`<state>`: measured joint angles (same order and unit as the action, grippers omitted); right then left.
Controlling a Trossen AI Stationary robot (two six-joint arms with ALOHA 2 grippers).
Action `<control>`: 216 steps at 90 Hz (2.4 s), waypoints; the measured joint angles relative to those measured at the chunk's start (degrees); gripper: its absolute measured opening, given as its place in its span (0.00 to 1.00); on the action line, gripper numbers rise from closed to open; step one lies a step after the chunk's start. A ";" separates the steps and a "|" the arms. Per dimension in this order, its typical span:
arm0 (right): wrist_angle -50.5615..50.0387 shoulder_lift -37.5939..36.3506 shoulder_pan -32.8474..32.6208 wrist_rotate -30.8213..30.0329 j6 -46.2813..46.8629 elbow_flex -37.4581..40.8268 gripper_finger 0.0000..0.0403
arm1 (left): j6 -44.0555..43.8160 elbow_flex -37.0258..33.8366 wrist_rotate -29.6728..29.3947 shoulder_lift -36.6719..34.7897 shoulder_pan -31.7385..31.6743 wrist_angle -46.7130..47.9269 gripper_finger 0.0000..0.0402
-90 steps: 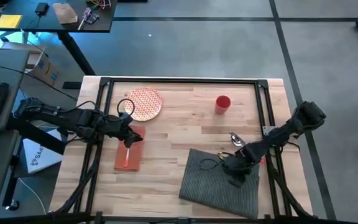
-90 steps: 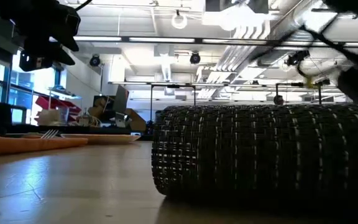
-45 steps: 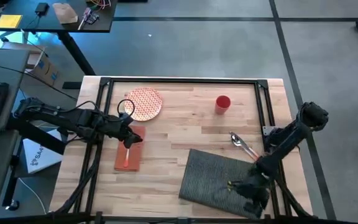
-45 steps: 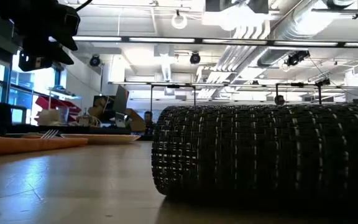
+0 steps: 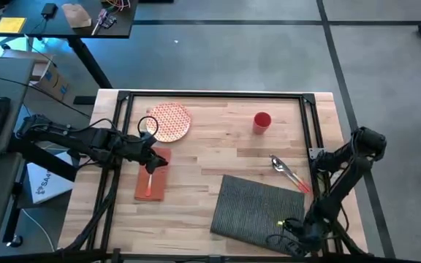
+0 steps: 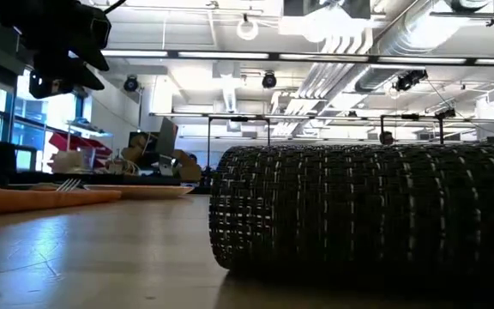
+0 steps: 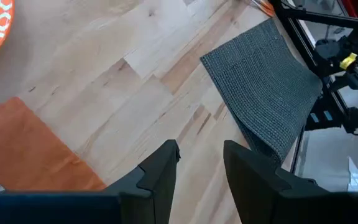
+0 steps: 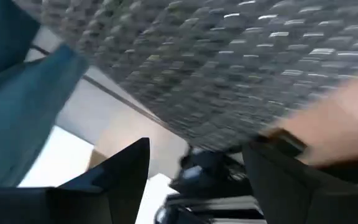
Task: Set table place
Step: Move the gray placemat to the center
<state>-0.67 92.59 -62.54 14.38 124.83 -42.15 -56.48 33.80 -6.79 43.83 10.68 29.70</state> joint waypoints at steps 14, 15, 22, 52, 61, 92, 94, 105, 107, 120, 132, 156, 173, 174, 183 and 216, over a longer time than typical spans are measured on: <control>4.12 2.40 -2.06 -13.51 2.02 0.00 0.58 | -0.38 0.00 0.09 0.00 0.00 0.01 0.29; 4.10 2.44 -2.12 -14.21 1.69 0.00 0.57 | -0.43 0.00 0.09 0.00 0.00 -0.01 0.29; 3.61 2.54 -2.15 -18.79 0.18 0.00 0.53 | -0.46 0.00 0.11 0.00 0.00 -0.03 0.29; 0.44 2.54 0.03 -41.08 -2.41 -0.12 0.07 | -1.97 0.00 0.11 0.00 0.00 -0.30 0.29; -1.49 2.03 1.54 -46.12 -4.65 -1.84 0.02 | 0.78 -0.02 0.28 0.00 0.43 -4.53 0.29; -27.77 -13.27 14.24 -40.83 -42.88 -25.67 0.00 | 12.25 0.04 -3.56 0.28 4.04 -22.09 0.26; -29.83 -14.00 16.02 -38.44 -46.55 -27.87 0.00 | 12.59 0.04 -3.94 0.40 4.16 -22.35 0.26; -38.76 -15.07 28.47 -20.08 -65.31 -40.15 0.00 | 13.75 0.95 -5.10 1.50 4.36 -22.01 0.21; -39.74 -14.76 31.05 -15.54 -68.37 -42.17 0.00 | 14.07 1.18 -5.29 1.73 4.37 -21.92 0.20; -36.07 -10.38 45.72 15.90 -84.90 -50.69 0.00 | 16.16 3.01 -5.46 3.30 4.37 -21.82 0.16; -39.87 -5.26 55.15 35.52 -93.28 -50.83 0.00 | 16.64 3.74 -5.61 4.07 4.39 -21.88 0.14; -72.44 4.95 65.23 11.10 -104.59 -45.40 0.00 | 14.10 3.74 -5.84 4.28 4.39 -18.55 0.13; -72.03 7.89 67.51 2.72 -108.52 -45.10 0.00 | 13.65 3.74 -6.03 4.28 4.39 -16.67 0.13; -71.46 8.01 67.60 2.61 -108.69 -45.14 0.00 | 13.65 3.74 -6.03 4.28 4.38 -16.63 0.13; -65.09 9.96 68.68 -0.63 -109.19 -45.15 0.00 | 13.62 3.74 -7.01 4.66 4.36 -16.14 0.13; -57.23 1.39 56.99 0.87 -104.28 -42.01 0.00 | 11.81 3.69 1.02 18.86 3.72 -18.58 0.11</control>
<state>-57.91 93.99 -5.55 15.24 20.56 -84.16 -44.66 37.50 -5.77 62.69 14.40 11.12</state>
